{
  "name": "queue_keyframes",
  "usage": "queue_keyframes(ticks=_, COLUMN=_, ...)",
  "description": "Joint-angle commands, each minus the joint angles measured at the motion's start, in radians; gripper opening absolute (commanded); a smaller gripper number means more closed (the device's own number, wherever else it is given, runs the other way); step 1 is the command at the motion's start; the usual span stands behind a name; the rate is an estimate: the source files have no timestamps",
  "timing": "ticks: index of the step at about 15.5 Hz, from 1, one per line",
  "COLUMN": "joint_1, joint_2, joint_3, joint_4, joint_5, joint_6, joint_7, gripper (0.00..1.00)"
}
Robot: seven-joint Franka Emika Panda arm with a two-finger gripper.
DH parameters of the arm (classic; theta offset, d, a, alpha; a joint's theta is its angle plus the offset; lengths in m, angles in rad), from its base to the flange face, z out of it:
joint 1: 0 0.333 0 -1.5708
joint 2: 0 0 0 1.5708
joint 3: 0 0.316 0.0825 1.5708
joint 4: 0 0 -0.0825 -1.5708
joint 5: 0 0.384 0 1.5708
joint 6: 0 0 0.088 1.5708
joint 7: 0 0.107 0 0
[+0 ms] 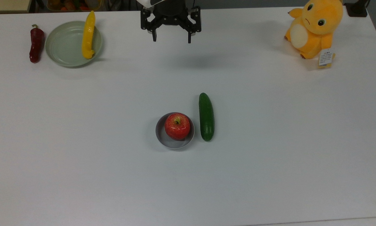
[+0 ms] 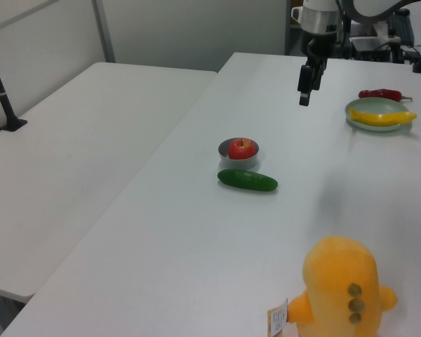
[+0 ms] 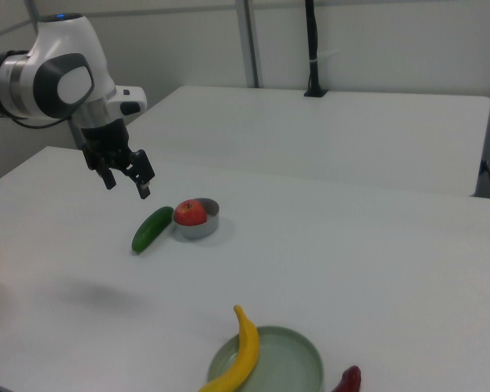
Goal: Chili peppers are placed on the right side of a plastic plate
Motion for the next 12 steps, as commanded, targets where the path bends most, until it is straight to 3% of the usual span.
queue_keyframes(ticks=1, joint_1=-0.005, joint_2=-0.004, joint_3=-0.005, joint_4=0.012, joint_5=0.020, joint_6=-0.055, joint_7=-0.035, gripper=1.00)
queue_keyframes(ticks=12, joint_1=-0.010, joint_2=-0.004, joint_3=-0.005, joint_4=0.009, joint_5=0.034, joint_6=-0.050, joint_7=-0.045, gripper=1.00)
